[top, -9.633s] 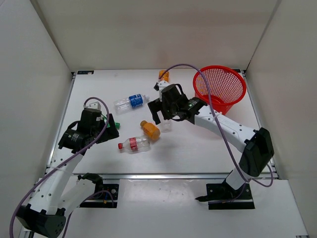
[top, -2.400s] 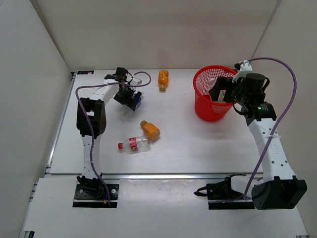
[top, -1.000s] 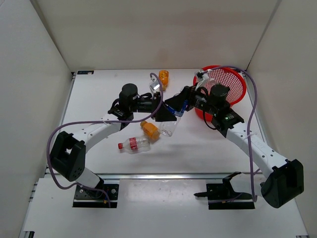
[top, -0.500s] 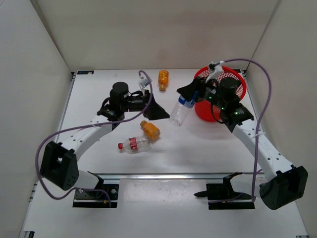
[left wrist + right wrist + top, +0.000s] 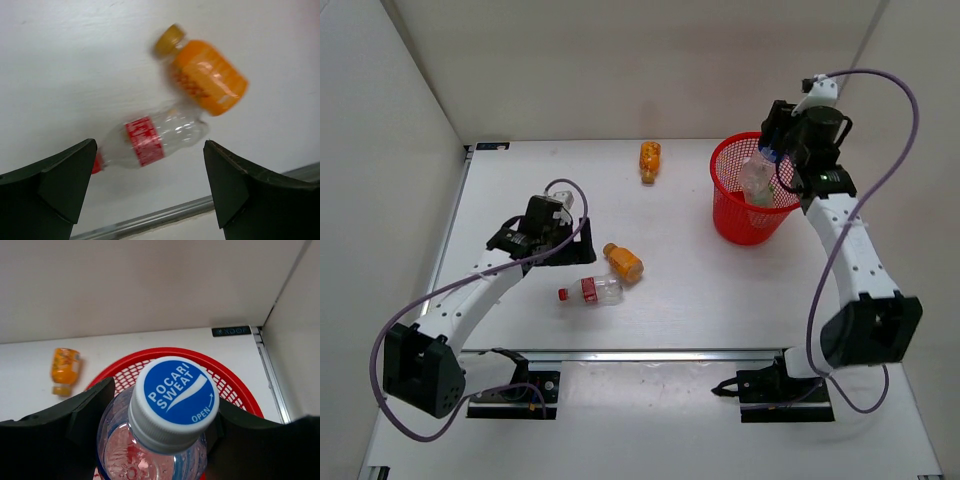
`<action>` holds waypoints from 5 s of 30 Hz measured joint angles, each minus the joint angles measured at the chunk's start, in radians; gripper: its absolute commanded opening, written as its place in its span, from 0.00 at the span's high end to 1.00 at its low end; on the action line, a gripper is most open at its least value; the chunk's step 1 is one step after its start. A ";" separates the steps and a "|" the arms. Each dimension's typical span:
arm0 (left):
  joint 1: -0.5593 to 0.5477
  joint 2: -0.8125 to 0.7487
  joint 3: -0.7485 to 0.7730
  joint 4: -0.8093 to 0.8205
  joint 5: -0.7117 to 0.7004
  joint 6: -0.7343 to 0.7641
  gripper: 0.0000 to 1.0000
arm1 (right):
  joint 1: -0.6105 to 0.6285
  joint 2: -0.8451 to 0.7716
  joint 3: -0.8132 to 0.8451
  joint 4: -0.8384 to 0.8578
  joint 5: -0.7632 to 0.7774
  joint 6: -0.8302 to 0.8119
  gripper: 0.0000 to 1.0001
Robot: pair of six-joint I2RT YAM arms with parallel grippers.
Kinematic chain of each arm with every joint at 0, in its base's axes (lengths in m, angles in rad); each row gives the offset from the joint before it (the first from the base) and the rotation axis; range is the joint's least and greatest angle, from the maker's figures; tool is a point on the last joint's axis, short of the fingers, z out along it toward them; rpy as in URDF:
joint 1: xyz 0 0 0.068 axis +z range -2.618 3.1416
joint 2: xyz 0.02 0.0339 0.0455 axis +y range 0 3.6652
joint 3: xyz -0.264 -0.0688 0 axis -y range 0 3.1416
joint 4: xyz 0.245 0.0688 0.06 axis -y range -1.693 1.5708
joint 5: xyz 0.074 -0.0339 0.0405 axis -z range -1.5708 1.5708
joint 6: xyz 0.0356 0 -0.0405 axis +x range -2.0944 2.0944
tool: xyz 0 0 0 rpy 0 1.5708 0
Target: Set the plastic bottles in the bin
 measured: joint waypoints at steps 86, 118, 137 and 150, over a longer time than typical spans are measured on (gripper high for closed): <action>-0.164 -0.089 -0.060 0.459 0.405 0.149 0.74 | 0.395 -0.121 -0.334 -0.043 -0.558 0.254 0.01; -0.170 0.080 -0.058 0.659 0.689 -0.150 0.83 | 0.376 -0.207 -0.511 0.348 -0.848 0.454 0.03; -0.155 0.085 -0.019 0.612 0.695 -0.160 0.02 | 0.391 -0.143 -0.468 0.363 -0.724 0.478 0.89; 0.064 -0.088 0.119 0.084 0.067 -0.015 0.01 | 0.044 -0.154 -0.133 -0.004 -0.381 0.187 0.85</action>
